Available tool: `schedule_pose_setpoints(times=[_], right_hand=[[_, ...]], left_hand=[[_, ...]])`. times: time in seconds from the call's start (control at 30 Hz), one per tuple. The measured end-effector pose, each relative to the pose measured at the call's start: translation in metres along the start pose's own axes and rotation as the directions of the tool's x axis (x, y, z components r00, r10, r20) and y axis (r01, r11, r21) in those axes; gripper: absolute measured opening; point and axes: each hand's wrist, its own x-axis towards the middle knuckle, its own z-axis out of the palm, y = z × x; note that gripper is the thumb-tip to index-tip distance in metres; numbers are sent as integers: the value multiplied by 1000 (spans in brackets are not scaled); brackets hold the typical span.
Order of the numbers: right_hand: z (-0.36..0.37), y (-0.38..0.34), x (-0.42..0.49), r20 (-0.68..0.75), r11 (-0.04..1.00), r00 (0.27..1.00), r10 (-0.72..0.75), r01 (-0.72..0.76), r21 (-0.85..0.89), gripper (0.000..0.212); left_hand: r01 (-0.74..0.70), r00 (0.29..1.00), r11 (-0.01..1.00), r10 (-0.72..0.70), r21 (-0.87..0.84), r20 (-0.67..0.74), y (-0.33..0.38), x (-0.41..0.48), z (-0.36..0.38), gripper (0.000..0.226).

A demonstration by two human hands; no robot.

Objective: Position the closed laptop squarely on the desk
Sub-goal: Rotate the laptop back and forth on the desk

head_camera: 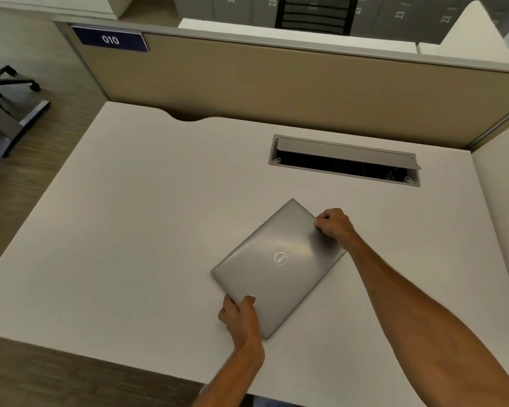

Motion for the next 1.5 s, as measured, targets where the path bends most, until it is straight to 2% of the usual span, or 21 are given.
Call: schedule_pose_setpoints(times=[0.13,0.3,0.4,0.47,0.53,0.6,0.63,0.67,0.77,0.83,0.97,1.1,1.23,1.33,1.5], right_hand=[[1,-7,5,7,999,1000,-26,26,-24,24],[4,-3,4,-21,999,999,-27,28,16,22],[7,1,0,-62,998,997,-46,49,39,25],[13,5,-11,-185,995,981,-62,74,60,31],[26,16,-31,-377,987,925,-52,105,121,35],[43,32,-58,-534,962,842,70,85,261,37],[51,41,-71,-565,935,808,167,52,351,38],[60,52,-83,-556,897,787,267,8,442,38],[81,77,-113,-392,761,786,478,-148,632,35],[92,86,-126,-303,723,804,511,-212,657,33],[101,82,-139,-184,667,828,530,-273,694,25],[105,66,-143,-170,674,835,523,-283,683,17],[106,57,-141,-179,697,820,544,-323,640,30],[109,59,-136,-170,694,818,549,-333,638,34],[109,56,-131,-175,681,801,573,-346,645,28]], left_hand=[[23,1000,1000,-23,12,-2,-8,-11,6,49],[19,999,993,-23,115,29,-12,-11,6,58],[-6,998,980,-5,198,56,-9,-11,1,75],[-103,994,952,87,287,69,-1,-12,-4,90],[-258,965,892,224,370,135,16,-4,-7,87],[-407,913,788,331,462,239,40,14,-3,74],[-459,888,734,358,501,289,54,24,2,68],[-496,868,688,371,529,331,67,35,8,63],[-585,811,554,381,593,444,98,61,32,58],[-619,785,469,345,630,514,108,74,49,57],[-609,791,395,247,687,560,114,88,73,48],[-584,812,317,221,748,540,113,83,81,47],[-553,832,325,155,767,533,113,79,82,51],[-521,841,399,92,754,532,118,83,79,55],[-441,852,540,0,717,524,131,83,76,58]])
